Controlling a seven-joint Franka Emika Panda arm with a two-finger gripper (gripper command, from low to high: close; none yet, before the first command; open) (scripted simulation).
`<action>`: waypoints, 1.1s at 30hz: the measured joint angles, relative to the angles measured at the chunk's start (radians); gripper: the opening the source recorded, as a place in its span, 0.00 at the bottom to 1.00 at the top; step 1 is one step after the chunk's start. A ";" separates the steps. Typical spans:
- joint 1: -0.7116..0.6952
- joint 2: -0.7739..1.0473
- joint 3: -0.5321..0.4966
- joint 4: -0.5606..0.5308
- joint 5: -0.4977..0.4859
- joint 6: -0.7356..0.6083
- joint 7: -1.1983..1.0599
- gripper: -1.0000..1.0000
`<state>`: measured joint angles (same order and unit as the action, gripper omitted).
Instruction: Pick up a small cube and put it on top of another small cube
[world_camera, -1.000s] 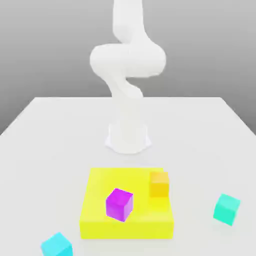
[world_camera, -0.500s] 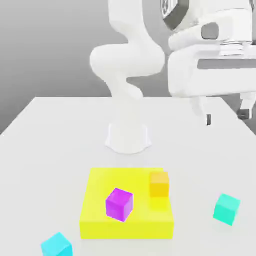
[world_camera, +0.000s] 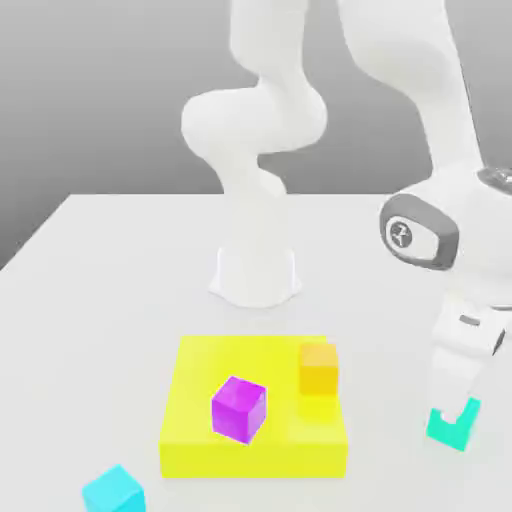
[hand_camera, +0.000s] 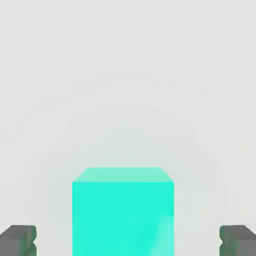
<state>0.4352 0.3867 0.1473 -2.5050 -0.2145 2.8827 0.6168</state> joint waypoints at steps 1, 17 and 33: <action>0.000 0.000 0.000 0.000 0.000 0.000 0.000 0.00; -0.192 -0.173 -0.061 0.027 0.161 -0.199 -0.062 0.00; -0.543 -0.024 -0.313 0.184 0.349 -0.208 -0.070 1.00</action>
<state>-0.1081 0.3628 -0.1658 -2.3207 0.1340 2.6744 0.5473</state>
